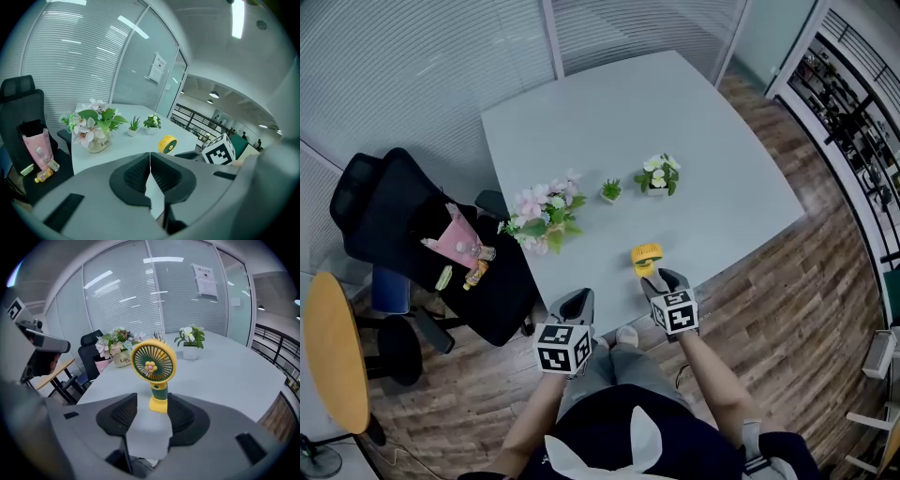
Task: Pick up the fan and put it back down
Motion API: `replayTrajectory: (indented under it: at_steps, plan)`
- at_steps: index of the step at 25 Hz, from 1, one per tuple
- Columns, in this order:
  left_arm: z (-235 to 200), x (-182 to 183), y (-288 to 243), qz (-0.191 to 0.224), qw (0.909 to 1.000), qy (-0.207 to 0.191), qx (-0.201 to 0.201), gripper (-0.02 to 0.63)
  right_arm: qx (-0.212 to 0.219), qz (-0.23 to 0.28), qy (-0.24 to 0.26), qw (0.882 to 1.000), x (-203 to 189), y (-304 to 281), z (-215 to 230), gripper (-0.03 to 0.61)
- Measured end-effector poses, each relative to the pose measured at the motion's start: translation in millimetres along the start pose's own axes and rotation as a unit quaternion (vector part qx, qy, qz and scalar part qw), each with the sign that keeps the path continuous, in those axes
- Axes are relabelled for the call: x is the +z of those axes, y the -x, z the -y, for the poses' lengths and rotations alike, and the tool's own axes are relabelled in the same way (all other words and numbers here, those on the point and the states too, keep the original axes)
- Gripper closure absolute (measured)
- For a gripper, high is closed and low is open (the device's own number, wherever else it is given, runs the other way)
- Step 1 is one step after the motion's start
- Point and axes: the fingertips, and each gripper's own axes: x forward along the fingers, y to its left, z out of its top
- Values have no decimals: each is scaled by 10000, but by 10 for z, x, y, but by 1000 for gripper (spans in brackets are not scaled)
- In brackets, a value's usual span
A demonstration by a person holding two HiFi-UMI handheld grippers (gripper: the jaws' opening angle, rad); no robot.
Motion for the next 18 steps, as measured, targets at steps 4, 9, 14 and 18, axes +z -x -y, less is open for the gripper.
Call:
replayTrajectory:
  at_steps: [4,9,14,18]
  plan:
    - [34,61,28,113,9999,-37,-11,591,-33,226,-124,9997,129,207,-77,396]
    - [126,113,70,236,9997,-57,-59,591,38,668,-429,9968,354,527,-192,434]
    - [201,166,93,339,9993,-27,-140,591,103,1145,-791,9902,561,812,-328,474]
    - [305,224,108,430,9988,-30,-228,591,69,1482,-765,9860,699,1016,-428,546]
